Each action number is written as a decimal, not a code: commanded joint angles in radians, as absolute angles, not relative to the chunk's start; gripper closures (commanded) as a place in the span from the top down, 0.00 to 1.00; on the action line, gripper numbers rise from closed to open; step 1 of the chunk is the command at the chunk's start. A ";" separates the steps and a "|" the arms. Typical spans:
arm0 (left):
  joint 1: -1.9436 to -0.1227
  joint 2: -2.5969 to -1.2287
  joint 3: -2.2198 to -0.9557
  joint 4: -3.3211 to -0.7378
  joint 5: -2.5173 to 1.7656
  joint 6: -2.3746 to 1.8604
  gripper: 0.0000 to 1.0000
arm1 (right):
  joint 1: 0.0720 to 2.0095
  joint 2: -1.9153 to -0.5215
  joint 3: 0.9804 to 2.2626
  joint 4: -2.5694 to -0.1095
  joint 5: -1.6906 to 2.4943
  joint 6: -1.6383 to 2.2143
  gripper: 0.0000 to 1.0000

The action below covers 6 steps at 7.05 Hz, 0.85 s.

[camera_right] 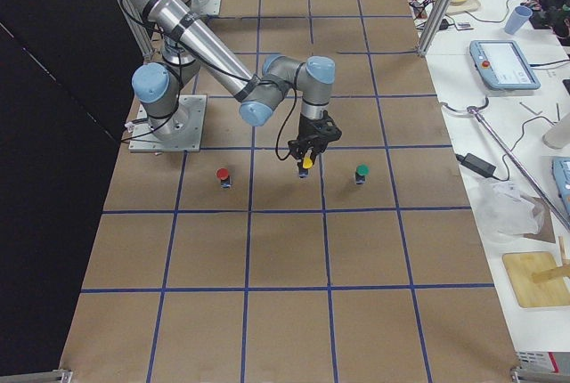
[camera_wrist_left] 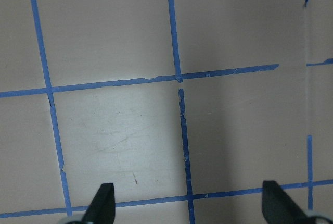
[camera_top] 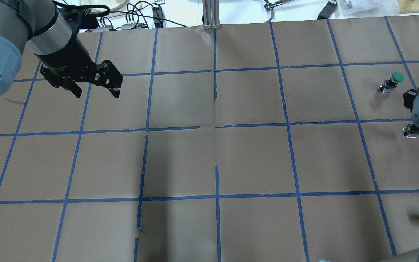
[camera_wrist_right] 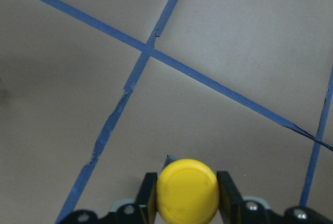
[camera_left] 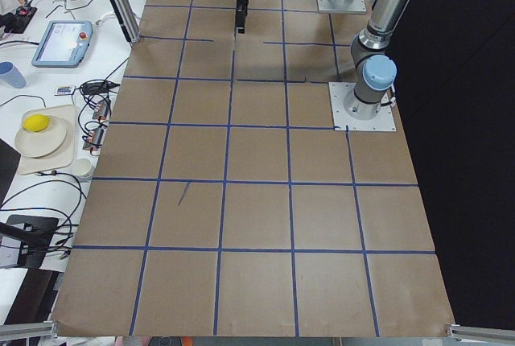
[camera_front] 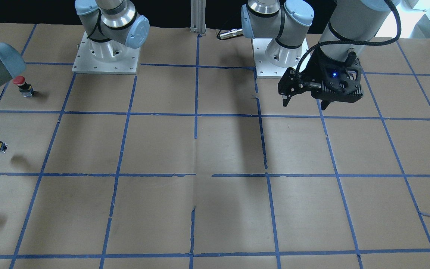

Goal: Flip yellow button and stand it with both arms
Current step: 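Lower the yellow button upright onto the table with the right gripper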

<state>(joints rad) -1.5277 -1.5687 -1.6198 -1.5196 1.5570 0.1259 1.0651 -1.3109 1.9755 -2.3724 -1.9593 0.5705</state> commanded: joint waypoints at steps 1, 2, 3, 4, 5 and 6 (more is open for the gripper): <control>-1.537 -1.571 -1.615 -1.513 1.583 0.126 1.00 | 1.063 -1.301 1.980 -2.372 -1.959 0.580 0.19; -1.540 -1.569 -1.620 -1.511 1.583 0.126 1.00 | 1.063 -1.302 1.994 -2.367 -1.951 0.578 0.18; -1.542 -1.569 -1.620 -1.514 1.583 0.126 1.00 | 1.063 -1.308 2.012 -2.365 -1.951 0.578 0.18; -1.543 -1.571 -1.620 -1.513 1.583 0.126 1.00 | 1.063 -1.307 2.016 -2.370 -1.953 0.578 0.18; -1.543 -1.571 -1.620 -1.513 1.583 0.126 1.00 | 1.062 -1.304 2.016 -2.370 -1.957 0.577 0.20; -1.542 -1.571 -1.620 -1.511 1.583 0.126 1.00 | 1.062 -1.304 2.020 -2.367 -1.960 0.577 0.23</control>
